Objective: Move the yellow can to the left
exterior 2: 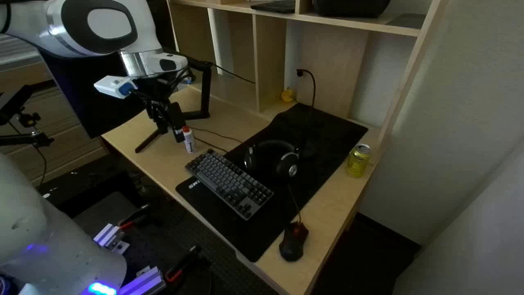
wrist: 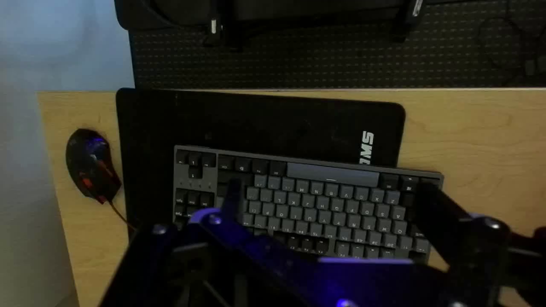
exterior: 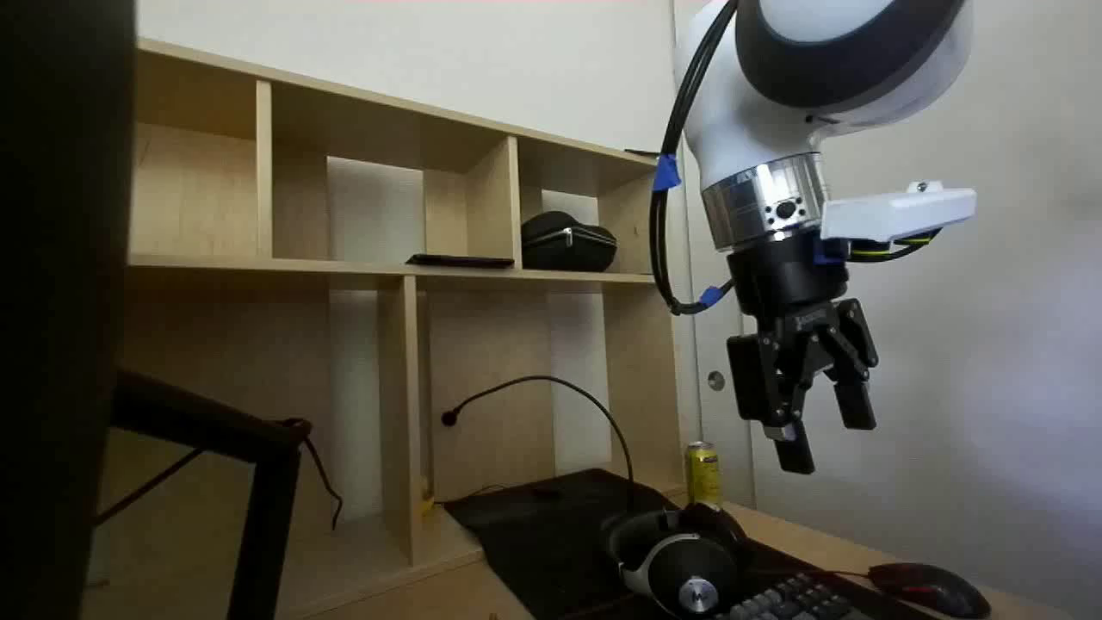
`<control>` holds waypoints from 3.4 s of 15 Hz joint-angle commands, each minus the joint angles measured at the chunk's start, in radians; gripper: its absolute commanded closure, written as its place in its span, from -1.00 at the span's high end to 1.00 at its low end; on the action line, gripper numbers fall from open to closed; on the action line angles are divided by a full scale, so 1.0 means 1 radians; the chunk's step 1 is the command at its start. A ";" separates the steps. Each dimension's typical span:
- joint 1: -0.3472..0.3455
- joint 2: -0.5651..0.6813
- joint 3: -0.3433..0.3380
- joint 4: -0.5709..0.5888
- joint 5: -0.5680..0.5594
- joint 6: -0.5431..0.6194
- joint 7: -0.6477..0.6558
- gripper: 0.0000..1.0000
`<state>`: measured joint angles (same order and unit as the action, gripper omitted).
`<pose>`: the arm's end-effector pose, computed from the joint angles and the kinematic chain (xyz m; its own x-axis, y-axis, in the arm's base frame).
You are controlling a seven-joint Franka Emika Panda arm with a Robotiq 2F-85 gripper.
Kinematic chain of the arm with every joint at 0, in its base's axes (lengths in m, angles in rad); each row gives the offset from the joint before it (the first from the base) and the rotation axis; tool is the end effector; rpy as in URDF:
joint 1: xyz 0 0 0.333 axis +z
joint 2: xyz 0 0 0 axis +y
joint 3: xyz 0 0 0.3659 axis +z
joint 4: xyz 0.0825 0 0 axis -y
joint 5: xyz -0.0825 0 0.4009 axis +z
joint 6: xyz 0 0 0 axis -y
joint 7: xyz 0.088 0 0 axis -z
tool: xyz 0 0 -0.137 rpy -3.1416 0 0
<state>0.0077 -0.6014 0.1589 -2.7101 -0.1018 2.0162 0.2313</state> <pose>0.3204 0.0422 0.4013 0.9967 -0.0540 -0.0606 -0.0412 -0.9800 0.1948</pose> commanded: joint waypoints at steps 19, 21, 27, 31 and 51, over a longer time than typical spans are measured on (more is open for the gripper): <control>-0.156 0.323 -0.197 0.357 0.016 0.017 0.174 1.00; -0.159 0.353 -0.176 0.370 0.005 0.049 0.248 1.00; -0.222 0.658 -0.297 0.737 0.127 0.002 0.376 1.00; -0.209 0.683 -0.350 0.773 0.160 0.014 0.387 1.00; -0.253 1.215 -0.412 1.371 0.328 -0.007 0.930 1.00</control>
<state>-0.2453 0.5105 -0.2443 -1.4425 0.2259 2.0175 1.0626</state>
